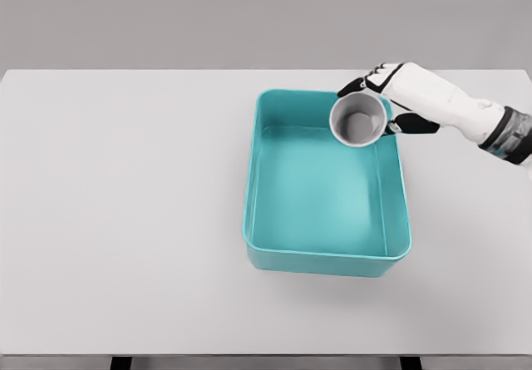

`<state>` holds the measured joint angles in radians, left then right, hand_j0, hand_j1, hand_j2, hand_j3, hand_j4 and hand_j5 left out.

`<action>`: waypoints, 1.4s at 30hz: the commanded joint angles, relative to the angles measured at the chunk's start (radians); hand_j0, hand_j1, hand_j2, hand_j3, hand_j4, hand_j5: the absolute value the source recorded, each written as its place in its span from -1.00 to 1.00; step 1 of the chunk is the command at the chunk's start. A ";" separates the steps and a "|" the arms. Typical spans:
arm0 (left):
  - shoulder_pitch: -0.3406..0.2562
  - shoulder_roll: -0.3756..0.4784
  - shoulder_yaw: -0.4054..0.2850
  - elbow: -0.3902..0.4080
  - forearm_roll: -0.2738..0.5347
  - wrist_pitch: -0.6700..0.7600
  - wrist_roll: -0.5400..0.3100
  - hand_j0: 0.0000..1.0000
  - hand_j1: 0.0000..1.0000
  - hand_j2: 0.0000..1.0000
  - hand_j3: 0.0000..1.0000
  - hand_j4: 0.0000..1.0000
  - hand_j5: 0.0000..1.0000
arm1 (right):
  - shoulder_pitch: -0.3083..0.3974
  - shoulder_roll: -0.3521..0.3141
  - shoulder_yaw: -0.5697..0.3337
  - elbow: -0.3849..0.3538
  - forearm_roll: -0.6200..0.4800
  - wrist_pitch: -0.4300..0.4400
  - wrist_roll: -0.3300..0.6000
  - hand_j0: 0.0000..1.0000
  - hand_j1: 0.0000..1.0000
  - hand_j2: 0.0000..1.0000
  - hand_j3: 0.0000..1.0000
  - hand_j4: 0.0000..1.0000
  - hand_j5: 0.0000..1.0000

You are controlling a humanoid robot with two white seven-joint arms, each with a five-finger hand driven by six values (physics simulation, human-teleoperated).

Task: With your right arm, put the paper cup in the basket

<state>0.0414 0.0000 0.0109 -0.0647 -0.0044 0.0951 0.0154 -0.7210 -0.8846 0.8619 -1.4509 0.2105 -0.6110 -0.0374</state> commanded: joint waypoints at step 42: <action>0.003 0.000 0.001 0.009 0.003 0.002 0.001 1.00 1.00 1.00 1.00 1.00 1.00 | -0.038 -0.307 0.101 -0.072 0.010 0.000 0.007 1.00 1.00 1.00 1.00 1.00 1.00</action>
